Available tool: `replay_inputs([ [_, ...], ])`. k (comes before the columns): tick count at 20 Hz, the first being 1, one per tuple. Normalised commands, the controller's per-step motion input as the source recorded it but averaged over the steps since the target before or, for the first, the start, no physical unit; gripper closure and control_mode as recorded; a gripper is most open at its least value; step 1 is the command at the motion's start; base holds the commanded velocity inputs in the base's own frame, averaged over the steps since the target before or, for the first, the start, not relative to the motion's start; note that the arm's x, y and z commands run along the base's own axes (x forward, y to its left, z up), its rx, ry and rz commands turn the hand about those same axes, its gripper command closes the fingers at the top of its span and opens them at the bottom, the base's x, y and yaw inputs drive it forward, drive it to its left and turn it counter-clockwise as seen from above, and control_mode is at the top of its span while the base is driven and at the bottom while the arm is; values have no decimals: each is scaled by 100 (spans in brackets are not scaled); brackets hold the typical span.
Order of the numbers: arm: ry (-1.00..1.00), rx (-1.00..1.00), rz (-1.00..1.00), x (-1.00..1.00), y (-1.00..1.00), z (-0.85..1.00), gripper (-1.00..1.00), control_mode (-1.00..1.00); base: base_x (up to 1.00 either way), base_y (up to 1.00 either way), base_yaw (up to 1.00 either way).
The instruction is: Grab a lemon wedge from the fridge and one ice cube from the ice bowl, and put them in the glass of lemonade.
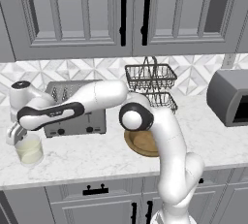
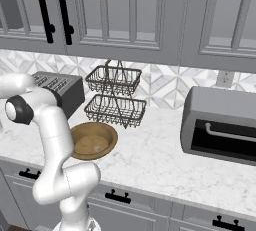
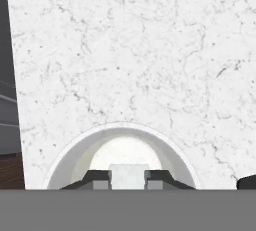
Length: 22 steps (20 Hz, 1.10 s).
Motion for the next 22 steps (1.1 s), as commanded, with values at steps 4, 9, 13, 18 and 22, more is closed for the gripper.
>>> replay_inputs([
  [4, 0, 0, -1, 0, 0, 0, 100, -100, 0, 0, 0],
  [9, -1, 0, 0, -9, 8, 17, 100, -100, 0, 0, 0],
  [13, 0, 0, 0, -8, 7, 29, 100, -100, 0, 0, 0],
  [18, -4, 0, 0, -8, -15, 0, 100, -100, 0, 0, 0],
  [22, 0, 0, 0, -8, -6, 0, 100, -100, 0, 0, 0],
])
